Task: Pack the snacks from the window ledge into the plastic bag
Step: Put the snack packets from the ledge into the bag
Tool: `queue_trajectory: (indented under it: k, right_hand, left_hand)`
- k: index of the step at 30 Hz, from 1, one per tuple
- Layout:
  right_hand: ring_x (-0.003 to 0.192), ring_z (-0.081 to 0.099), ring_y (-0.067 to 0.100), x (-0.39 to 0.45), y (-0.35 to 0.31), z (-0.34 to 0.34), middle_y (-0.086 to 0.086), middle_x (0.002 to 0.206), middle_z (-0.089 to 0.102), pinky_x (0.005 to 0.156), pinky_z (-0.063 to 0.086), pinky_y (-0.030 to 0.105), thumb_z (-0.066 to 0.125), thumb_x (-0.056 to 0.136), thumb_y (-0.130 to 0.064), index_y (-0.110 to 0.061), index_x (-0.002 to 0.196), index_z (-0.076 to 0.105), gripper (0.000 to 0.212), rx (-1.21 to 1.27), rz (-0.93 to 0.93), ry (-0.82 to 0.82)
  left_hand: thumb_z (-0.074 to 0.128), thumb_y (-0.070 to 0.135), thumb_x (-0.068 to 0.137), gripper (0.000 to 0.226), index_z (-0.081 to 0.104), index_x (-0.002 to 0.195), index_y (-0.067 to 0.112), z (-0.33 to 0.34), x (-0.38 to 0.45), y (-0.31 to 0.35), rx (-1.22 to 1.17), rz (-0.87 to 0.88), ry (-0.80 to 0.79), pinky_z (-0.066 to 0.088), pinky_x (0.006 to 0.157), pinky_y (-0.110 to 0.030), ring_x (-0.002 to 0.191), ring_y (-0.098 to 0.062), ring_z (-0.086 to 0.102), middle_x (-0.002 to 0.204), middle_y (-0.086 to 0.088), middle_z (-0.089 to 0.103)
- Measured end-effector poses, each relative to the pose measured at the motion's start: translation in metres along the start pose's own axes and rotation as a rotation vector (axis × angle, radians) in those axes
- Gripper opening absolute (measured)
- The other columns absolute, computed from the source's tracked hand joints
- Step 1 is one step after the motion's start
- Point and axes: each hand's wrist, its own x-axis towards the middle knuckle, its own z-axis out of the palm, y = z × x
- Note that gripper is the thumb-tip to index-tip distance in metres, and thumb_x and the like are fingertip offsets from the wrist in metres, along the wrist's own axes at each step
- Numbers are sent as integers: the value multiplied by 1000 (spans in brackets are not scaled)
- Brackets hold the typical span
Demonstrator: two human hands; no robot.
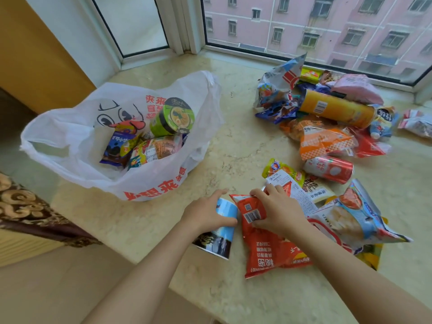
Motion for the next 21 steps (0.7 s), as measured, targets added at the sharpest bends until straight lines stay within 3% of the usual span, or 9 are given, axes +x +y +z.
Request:
queue_trajectory:
  k: [3, 6, 9, 12, 14, 19, 21]
  right_hand:
    - [117, 35, 17, 0, -6, -9, -2, 121, 42, 72, 45, 31, 69, 72, -52, -35, 130, 39, 67, 2, -29, -9]
    - [115, 37, 16, 1, -16, -22, -3, 118, 45, 73, 45, 31, 66, 76, -50, -34, 128, 42, 60, -5, -70, 0]
    - [113, 38, 16, 2, -29, -37, -4, 118, 46, 74, 44, 31, 64, 77, -53, -34, 130, 42, 60, 11, -84, 25]
    - [112, 39, 16, 3, -46, -57, -5, 118, 47, 77, 45, 31, 64, 77, -55, -35, 130, 43, 61, 37, -112, 99]
    - [110, 40, 16, 6, -61, -74, -5, 119, 48, 76, 43, 30, 65, 77, -55, -36, 131, 43, 62, 47, -149, 156]
    - [107, 41, 14, 18, -98, -106, -6, 118, 48, 73, 42, 27, 67, 77, -55, -37, 132, 41, 64, 81, -200, 251]
    - [108, 41, 13, 22, -112, -115, -8, 119, 48, 75, 42, 26, 66, 77, -56, -38, 133, 40, 64, 90, -208, 266]
  left_hand:
    - [68, 64, 64, 73, 44, 129, 41, -21, -6, -11, -106, -51, -21, 48, 74, -30, 104, -16, 57, 122, 2, 58]
    - [67, 69, 60, 85, 43, 134, 35, -50, -14, -24, -198, -135, 0, 50, 77, -32, 102, -17, 59, 126, 3, 56]
    - [72, 66, 56, 87, 45, 132, 34, -83, -26, -37, -512, -206, 64, 55, 81, -37, 95, -18, 65, 118, 3, 60]
    - [72, 51, 74, 60, 48, 125, 30, -118, -37, -48, -847, -260, 164, 53, 62, -29, 84, -20, 68, 110, -3, 63]
    - [71, 52, 75, 60, 50, 126, 29, -139, -38, -60, -1022, -308, 230, 51, 55, -28, 83, -22, 69, 110, -6, 64]
    - [63, 61, 77, 54, 66, 109, 17, -170, -17, -91, -1436, -431, 256, 56, 64, -35, 78, -24, 69, 88, -9, 71]
    - [57, 58, 83, 49, 67, 106, 15, -175, -7, -99, -1585, -463, 302, 57, 65, -39, 86, -26, 67, 93, -12, 70]
